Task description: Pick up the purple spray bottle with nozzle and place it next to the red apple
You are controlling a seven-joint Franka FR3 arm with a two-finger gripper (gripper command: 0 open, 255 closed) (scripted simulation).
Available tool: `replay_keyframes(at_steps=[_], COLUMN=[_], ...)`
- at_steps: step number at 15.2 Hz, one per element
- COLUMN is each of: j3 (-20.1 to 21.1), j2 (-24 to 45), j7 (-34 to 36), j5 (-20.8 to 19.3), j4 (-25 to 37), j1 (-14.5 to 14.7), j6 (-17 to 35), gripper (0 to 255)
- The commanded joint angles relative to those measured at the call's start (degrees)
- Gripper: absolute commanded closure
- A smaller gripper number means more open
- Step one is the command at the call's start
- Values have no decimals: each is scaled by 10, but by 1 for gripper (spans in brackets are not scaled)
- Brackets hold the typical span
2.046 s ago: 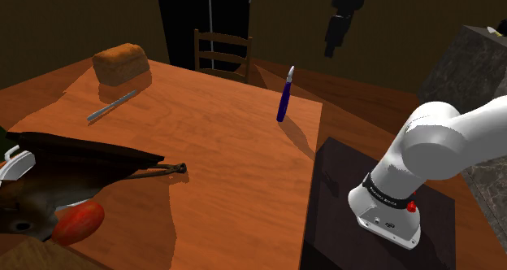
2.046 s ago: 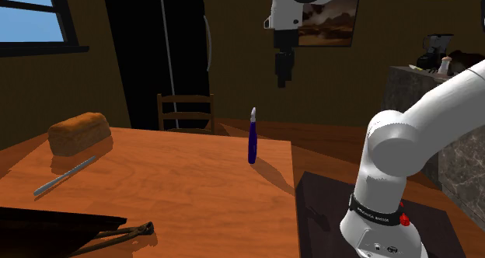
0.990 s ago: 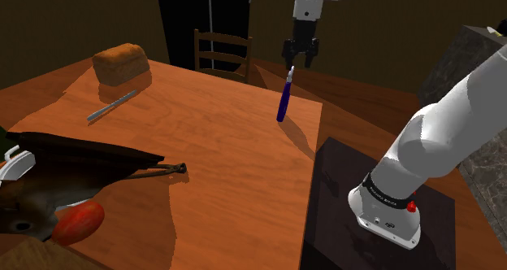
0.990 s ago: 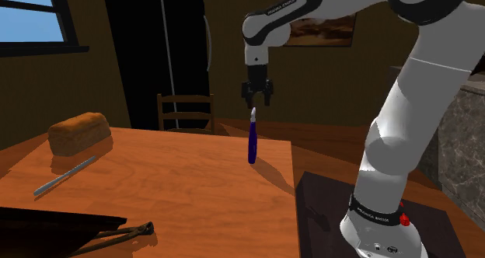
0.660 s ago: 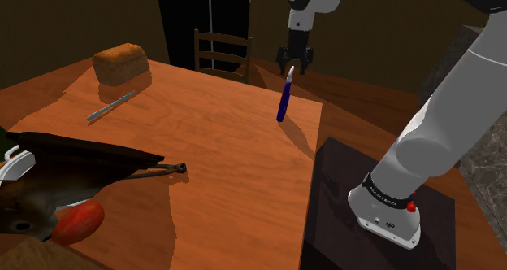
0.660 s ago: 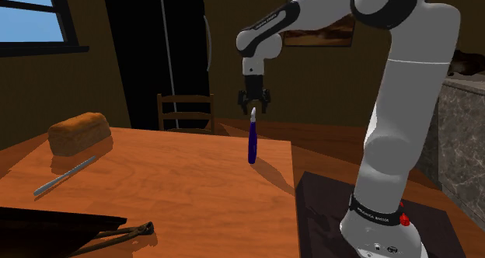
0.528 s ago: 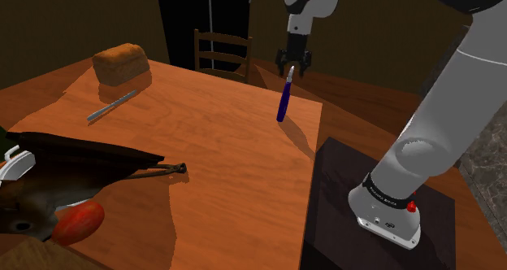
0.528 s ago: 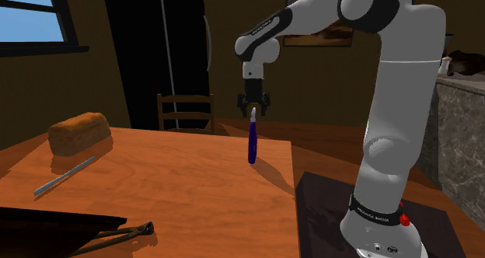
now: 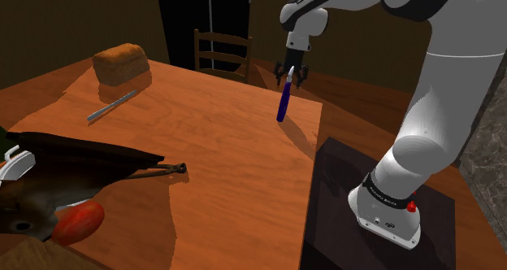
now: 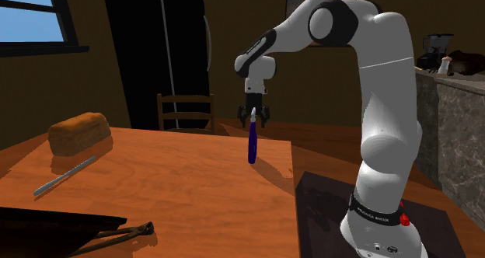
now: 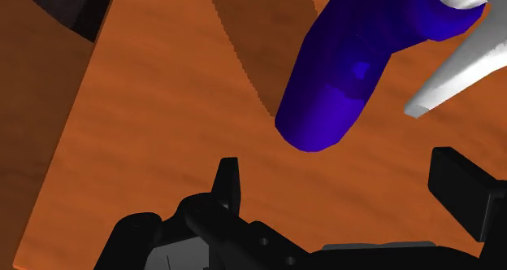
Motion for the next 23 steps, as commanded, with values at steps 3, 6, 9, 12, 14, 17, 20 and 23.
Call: replay_keyframes(at_steps=[3,6,9,12,14,17,20,23], j3=[2,5,5,5,5,5,5,5], j2=[10,14,14,14,14,14,14,14], j7=[-4,-6,-6,-6,-6,-6,-6,-7], j5=[8,12,12,12,12,12,12,12], j4=[-19,-33,-33,-33,-33,-33,-33,-33], j1=[1,3,3,3,3,3,3,3], j6=[27,45,45,45,45,45,45,45], gripper=[0,0,0,0,255,255,255,255])
